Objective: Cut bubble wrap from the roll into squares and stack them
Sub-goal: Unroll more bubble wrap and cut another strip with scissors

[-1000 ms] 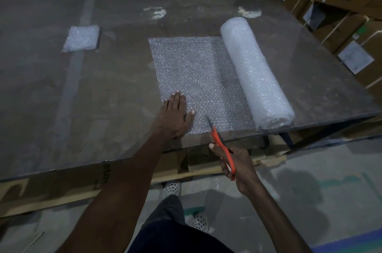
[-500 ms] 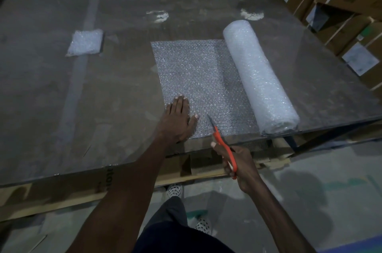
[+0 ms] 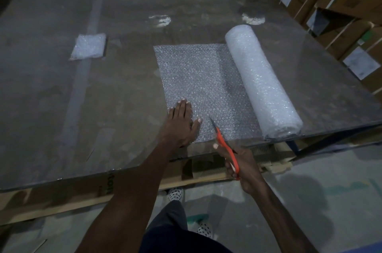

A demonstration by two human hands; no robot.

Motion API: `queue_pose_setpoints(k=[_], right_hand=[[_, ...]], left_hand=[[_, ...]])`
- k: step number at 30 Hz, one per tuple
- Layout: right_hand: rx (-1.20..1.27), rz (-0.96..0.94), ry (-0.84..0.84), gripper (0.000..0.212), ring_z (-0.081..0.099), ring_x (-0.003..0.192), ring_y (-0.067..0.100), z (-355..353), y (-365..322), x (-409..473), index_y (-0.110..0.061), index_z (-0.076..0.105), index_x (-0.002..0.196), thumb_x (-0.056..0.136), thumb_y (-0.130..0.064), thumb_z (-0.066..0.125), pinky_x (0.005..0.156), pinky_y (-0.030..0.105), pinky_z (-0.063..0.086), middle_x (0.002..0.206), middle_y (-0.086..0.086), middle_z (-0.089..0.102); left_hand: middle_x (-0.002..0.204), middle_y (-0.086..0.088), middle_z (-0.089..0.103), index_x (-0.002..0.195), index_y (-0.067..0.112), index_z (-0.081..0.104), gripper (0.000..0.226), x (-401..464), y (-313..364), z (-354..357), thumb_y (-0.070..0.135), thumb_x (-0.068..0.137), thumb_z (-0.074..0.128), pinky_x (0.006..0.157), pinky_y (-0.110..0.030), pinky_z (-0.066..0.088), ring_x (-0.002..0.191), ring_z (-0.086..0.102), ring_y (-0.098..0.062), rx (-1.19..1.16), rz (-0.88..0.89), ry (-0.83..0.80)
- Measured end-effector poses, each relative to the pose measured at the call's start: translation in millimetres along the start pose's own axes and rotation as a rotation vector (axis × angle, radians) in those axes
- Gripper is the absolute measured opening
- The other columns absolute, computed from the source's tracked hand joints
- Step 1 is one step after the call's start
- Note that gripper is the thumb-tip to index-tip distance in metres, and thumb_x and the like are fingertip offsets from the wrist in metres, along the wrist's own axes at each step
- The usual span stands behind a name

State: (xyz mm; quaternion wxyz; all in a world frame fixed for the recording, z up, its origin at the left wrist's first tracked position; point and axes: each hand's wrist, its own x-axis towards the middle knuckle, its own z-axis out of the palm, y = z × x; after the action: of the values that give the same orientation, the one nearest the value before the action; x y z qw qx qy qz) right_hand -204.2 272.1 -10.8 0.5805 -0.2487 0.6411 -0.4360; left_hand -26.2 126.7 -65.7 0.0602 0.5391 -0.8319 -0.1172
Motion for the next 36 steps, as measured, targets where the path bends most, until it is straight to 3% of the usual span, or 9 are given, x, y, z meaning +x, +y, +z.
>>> queue_pose_setpoints(k=[3,8,14,25,29,36], right_hand=[[0.000,0.006,0.005,0.023,0.039,0.036,0.011,2,-4,-2,-0.015,0.074,0.078,0.076,-0.035,0.085,0.036,0.018,0.030,0.055,0.008,0.048],[-0.026,-0.003,0.027,0.038,0.040,0.037,0.010,8,-12,1,-0.006,0.072,0.090,0.077,-0.039,0.085,0.034,0.017,0.031,0.056,0.008,0.050],[-0.057,-0.011,0.021,0.032,0.039,0.037,0.011,6,-11,4,-0.009,0.071,0.079,0.075,-0.037,0.086,0.035,0.018,0.030,0.056,0.010,0.050],[-0.080,0.011,0.035,0.036,0.043,0.038,0.011,12,-21,9,-0.010,0.068,0.075,0.077,-0.042,0.084,0.037,0.019,0.031,0.054,0.006,0.054],[-0.098,0.012,0.046,0.037,0.043,0.038,0.012,15,-23,11,-0.012,0.065,0.064,0.076,-0.040,0.087,0.037,0.018,0.033,0.053,0.007,0.055],[-0.092,0.003,0.040,0.036,0.041,0.038,0.011,17,-25,11,-0.013,0.064,0.066,0.078,-0.040,0.085,0.036,0.017,0.031,0.053,0.006,0.053]], left_hand=[[0.167,-0.015,0.001,0.158,0.005,0.007,0.077,-1,0,0,0.057,0.103,0.012,0.125,-0.044,0.001,0.154,-0.002,-0.027,-0.005,-0.003,0.003],[0.167,-0.016,0.001,0.158,0.004,0.006,0.080,0,1,-1,0.060,0.100,0.008,0.125,-0.045,0.002,0.154,-0.001,-0.028,0.001,-0.005,-0.003],[0.166,-0.017,0.002,0.158,0.004,0.006,0.083,0,1,-2,0.061,0.098,0.006,0.125,-0.045,0.002,0.154,0.000,-0.029,0.009,0.001,-0.012],[0.167,-0.015,-0.001,0.158,0.005,0.004,0.079,-2,2,-5,0.059,0.101,0.010,0.125,-0.045,0.002,0.154,-0.004,-0.027,0.005,-0.005,-0.024],[0.167,-0.015,-0.003,0.159,0.005,0.003,0.078,-2,3,-6,0.058,0.102,0.012,0.125,-0.044,0.000,0.154,-0.005,-0.026,0.006,-0.006,-0.037],[0.167,-0.015,-0.003,0.159,0.005,0.002,0.077,-2,2,-7,0.058,0.103,0.012,0.125,-0.045,0.001,0.154,-0.005,-0.026,0.012,-0.001,-0.036]])
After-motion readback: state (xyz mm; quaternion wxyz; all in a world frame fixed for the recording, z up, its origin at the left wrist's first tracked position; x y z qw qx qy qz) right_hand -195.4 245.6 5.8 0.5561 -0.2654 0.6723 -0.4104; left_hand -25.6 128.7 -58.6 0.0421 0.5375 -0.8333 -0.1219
